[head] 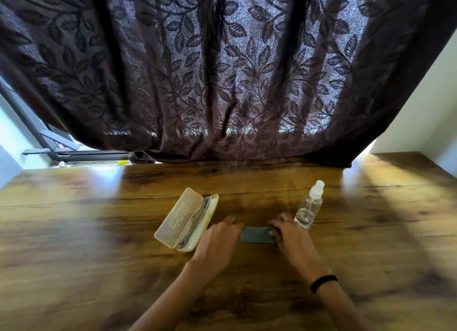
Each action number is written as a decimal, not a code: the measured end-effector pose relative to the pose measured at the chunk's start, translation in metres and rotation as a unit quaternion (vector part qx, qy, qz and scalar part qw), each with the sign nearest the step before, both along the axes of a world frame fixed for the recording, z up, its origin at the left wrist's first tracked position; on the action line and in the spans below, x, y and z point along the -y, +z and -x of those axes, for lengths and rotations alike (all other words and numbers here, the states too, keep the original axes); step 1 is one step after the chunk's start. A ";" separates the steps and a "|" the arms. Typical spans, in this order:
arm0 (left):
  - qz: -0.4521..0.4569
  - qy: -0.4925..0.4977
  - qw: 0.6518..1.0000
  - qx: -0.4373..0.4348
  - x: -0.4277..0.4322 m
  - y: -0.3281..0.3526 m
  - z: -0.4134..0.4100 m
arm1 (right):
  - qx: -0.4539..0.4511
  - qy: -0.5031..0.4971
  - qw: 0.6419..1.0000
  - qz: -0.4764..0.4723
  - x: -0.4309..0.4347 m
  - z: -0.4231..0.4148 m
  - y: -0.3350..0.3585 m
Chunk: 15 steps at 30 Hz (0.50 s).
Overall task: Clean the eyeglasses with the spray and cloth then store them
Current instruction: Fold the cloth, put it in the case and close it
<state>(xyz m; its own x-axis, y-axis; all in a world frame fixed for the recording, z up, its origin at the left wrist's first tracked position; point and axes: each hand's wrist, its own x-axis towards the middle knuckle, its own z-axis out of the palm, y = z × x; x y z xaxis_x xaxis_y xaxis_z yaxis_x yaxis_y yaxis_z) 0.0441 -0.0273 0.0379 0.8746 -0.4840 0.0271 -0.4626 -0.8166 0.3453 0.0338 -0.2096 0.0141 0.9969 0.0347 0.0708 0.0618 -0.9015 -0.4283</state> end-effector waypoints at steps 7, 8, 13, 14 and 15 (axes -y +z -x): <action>-0.027 -0.002 0.999 -0.025 0.009 -0.022 0.023 | 0.041 0.003 0.999 0.021 -0.004 0.003 0.001; -0.026 0.001 0.999 -0.024 0.009 -0.023 0.023 | 0.041 0.001 0.999 0.020 -0.004 0.004 0.001; 0.013 0.012 1.000 -0.026 -0.002 -0.020 0.022 | -0.032 -0.016 0.999 -0.036 -0.003 -0.005 0.007; 0.022 0.019 0.999 -0.020 -0.006 -0.018 0.021 | -0.050 -0.018 0.996 -0.067 -0.003 -0.008 0.010; 0.030 0.026 0.999 -0.013 -0.010 -0.017 0.020 | -0.063 -0.019 0.993 -0.099 -0.003 -0.011 0.013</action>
<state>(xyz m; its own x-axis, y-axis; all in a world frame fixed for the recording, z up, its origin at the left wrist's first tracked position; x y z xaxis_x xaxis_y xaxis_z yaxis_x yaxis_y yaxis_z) 0.0240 -0.0169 0.0213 0.8991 -0.4364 0.0327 -0.4109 -0.8162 0.4061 0.0444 -0.2062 0.0269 0.9986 -0.0047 -0.0534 -0.0358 -0.7994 -0.5997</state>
